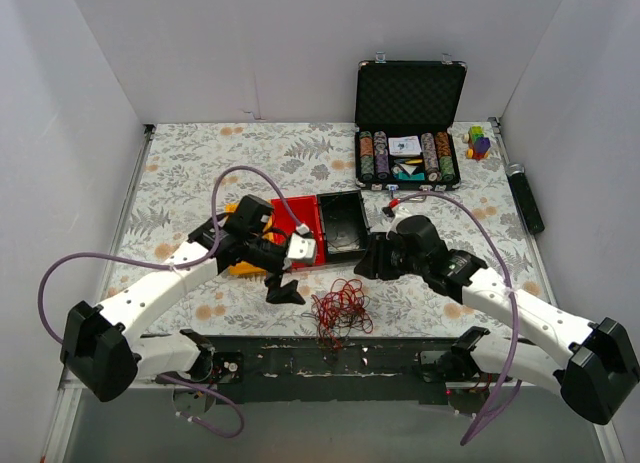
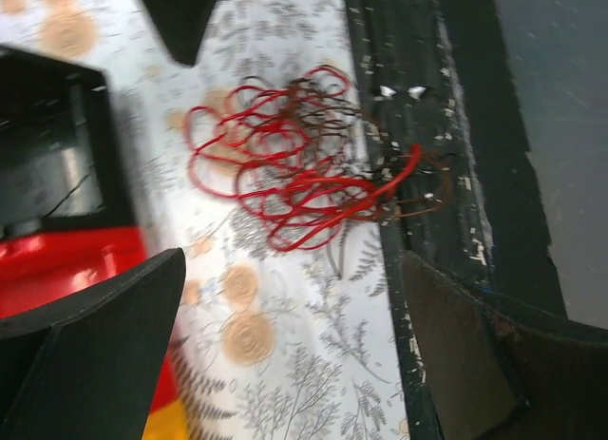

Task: Untangle the cables
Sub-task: Untie the cable.

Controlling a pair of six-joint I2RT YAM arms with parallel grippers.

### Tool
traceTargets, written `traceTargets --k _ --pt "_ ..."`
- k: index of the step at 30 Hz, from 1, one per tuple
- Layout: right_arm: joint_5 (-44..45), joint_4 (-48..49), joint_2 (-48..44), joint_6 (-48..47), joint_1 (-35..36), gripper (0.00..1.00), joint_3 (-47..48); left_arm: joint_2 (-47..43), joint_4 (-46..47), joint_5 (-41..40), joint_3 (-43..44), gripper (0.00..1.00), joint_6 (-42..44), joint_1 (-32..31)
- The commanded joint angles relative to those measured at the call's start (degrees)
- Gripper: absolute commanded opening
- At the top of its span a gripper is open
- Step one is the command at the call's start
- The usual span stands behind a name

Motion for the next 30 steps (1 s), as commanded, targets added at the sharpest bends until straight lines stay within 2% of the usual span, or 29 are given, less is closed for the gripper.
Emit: traceTargets --k 1,5,8,12,17,20,27,30 --pt "0.6 1.7 -3.3 -0.6 2.4 0.45 -1.5 -0.6 3.2 -2.2 -1.8 0.98 4.5 -6.5" --pt "-0.4 3.9 -5.3 -1.3 3.1 0.44 -3.7 -0.5 4.4 -5.8 -3.7 0.98 14.0 -10.7" --pt "-0.5 4.9 -6.6 -0.8 3.2 0.4 -5.2 3.0 2.7 -7.2 -2.6 0.97 20.2 -12.2" --pt "-0.5 5.3 -7.9 -0.4 3.2 0.37 -6.1 10.5 -2.4 -9.6 1.2 0.76 27.0 -12.8" --pt "-0.2 4.5 -8.7 -0.6 3.2 0.34 -5.9 12.4 -3.2 -12.3 0.7 0.48 31.7 -14.2" --pt "-0.3 4.3 -8.9 -0.7 3.2 0.32 -5.6 12.1 -0.7 -13.3 -0.1 0.45 32.1 -15.1" --pt "-1.4 5.6 -9.2 -0.5 3.2 0.33 -5.7 12.6 -1.1 -14.1 2.2 0.07 30.2 -17.1" --pt "-1.6 6.4 -9.2 -0.5 3.2 0.38 -6.1 12.1 -1.2 -14.0 2.4 0.01 28.4 -17.9"
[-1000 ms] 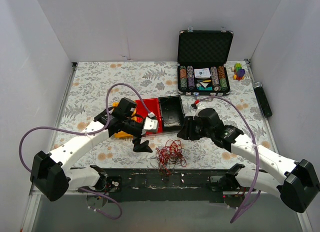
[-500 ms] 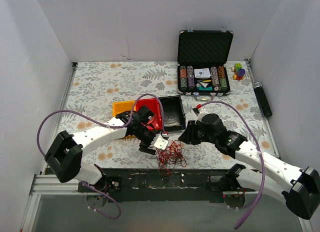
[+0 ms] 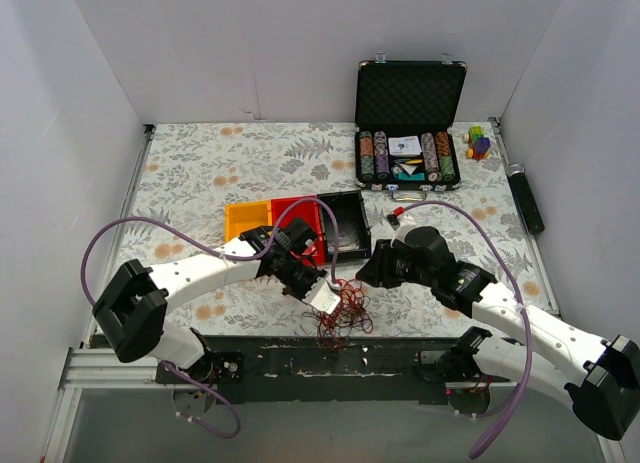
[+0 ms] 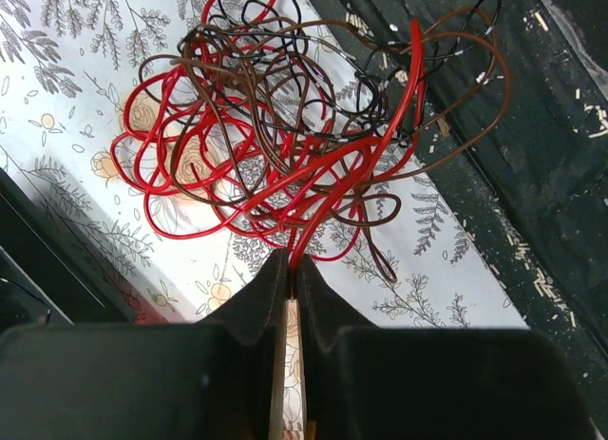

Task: Untangle the cables
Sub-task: Untie the cable.

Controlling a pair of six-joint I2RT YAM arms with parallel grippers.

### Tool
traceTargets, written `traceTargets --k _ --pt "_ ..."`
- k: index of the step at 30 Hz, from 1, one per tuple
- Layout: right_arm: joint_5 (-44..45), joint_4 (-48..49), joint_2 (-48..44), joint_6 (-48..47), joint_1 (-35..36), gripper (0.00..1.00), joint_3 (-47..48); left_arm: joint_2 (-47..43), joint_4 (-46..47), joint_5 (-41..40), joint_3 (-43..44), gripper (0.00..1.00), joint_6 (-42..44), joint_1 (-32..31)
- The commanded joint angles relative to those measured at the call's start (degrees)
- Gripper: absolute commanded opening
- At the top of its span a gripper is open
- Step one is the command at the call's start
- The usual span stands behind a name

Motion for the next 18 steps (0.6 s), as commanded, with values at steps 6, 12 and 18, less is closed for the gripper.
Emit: traceTargets --k 6,12,18 --pt "-1.4 6.1 -3.1 -2.0 1.8 0.54 -1.6 -3.2 3.5 0.7 6.4 0.0 -13.6 -1.7" --pt "2.9 6.5 -6.3 -5.0 5.7 0.61 -0.7 -2.7 10.0 -1.4 13.5 0.0 -33.8 -1.7" --pt "6.4 8.2 -13.4 -6.3 8.7 0.61 -1.6 -2.4 13.2 -0.8 15.1 0.0 -47.5 -1.7"
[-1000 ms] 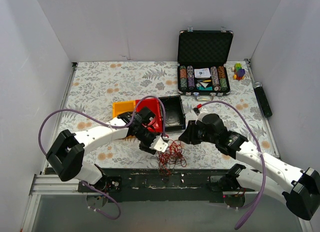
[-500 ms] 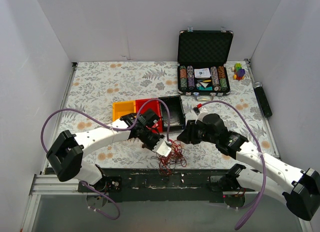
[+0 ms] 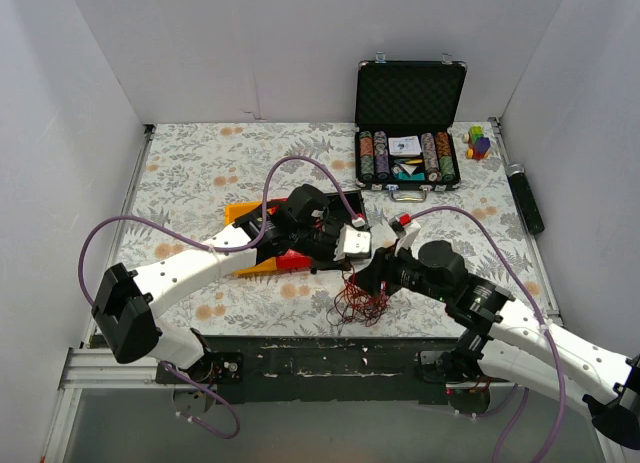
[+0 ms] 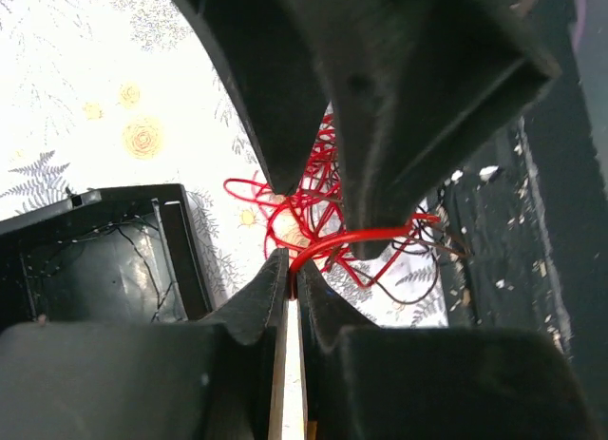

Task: Untangle the cables
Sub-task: Untie the cable.

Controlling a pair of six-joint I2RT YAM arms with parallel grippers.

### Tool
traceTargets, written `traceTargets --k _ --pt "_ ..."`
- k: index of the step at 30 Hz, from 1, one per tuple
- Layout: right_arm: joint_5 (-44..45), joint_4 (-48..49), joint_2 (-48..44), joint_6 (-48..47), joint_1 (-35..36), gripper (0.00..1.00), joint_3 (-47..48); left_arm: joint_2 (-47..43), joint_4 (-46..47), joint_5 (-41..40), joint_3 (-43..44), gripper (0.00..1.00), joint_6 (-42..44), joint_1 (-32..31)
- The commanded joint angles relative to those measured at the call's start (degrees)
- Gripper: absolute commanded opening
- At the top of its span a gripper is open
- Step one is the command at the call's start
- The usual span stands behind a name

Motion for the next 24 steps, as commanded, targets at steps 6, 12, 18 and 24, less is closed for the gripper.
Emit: traceTargets --k 6,12,18,24 --pt "8.3 2.9 -11.2 -2.5 2.0 0.61 -1.2 -1.7 5.5 1.3 1.3 0.0 -17.5 -0.3" --pt "5.5 4.3 -10.2 -5.6 2.7 0.66 -2.0 -1.0 6.6 0.9 2.9 0.0 -20.2 -0.3" --pt "9.6 4.4 -6.2 -10.2 6.3 0.68 0.8 1.5 5.6 -0.6 4.5 0.0 -23.0 -0.2" --pt "12.2 1.5 -8.3 -11.7 7.1 0.68 1.8 1.6 6.4 -2.6 3.0 0.0 -23.2 -0.2"
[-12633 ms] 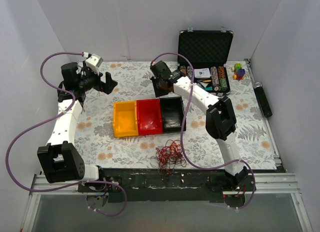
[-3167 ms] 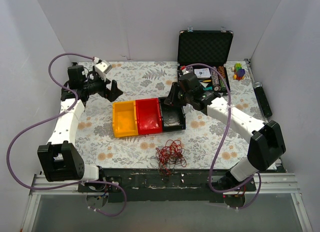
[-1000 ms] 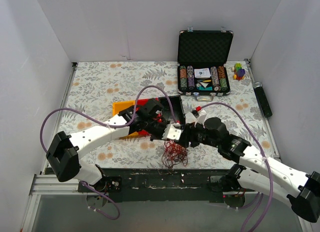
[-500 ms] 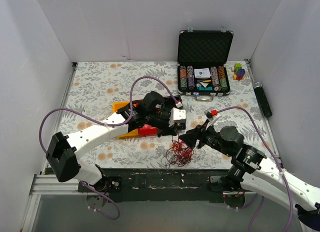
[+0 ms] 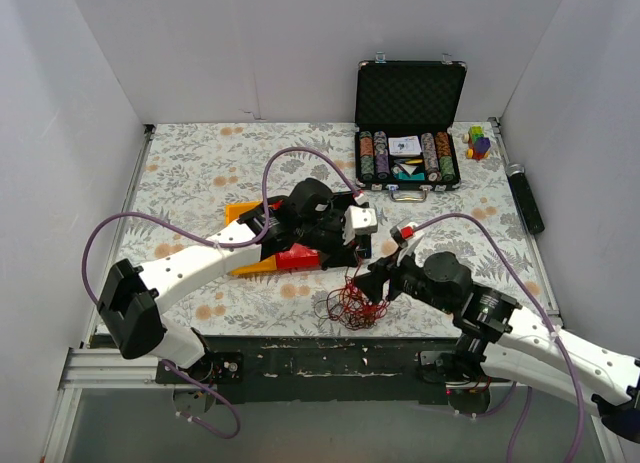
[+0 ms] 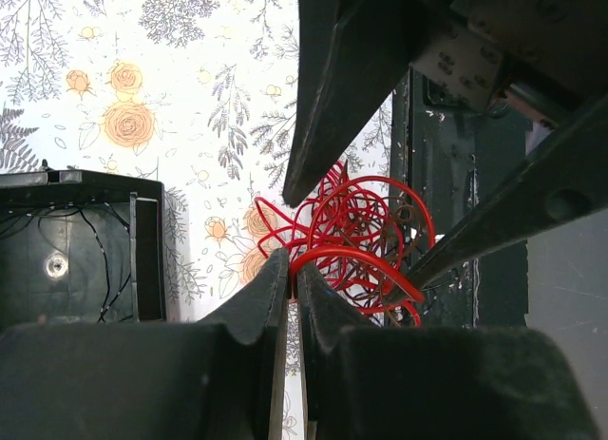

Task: Untangle the cables
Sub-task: Untie the cable.

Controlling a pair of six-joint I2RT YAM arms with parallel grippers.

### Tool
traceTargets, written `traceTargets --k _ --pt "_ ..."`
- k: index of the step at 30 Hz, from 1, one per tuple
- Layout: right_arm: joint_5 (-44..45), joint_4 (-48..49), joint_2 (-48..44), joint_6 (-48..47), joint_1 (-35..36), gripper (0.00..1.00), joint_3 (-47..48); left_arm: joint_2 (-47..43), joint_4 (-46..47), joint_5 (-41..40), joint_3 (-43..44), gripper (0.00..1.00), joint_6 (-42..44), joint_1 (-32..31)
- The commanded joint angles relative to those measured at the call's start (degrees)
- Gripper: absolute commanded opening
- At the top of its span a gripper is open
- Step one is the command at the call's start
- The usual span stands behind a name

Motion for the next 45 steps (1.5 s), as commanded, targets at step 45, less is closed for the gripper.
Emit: traceTargets --k 45 --pt "15.8 18.3 9.0 8.4 6.9 0.58 -13.4 -1.7 -0.7 9.3 16.8 0.0 -12.7 -0.2"
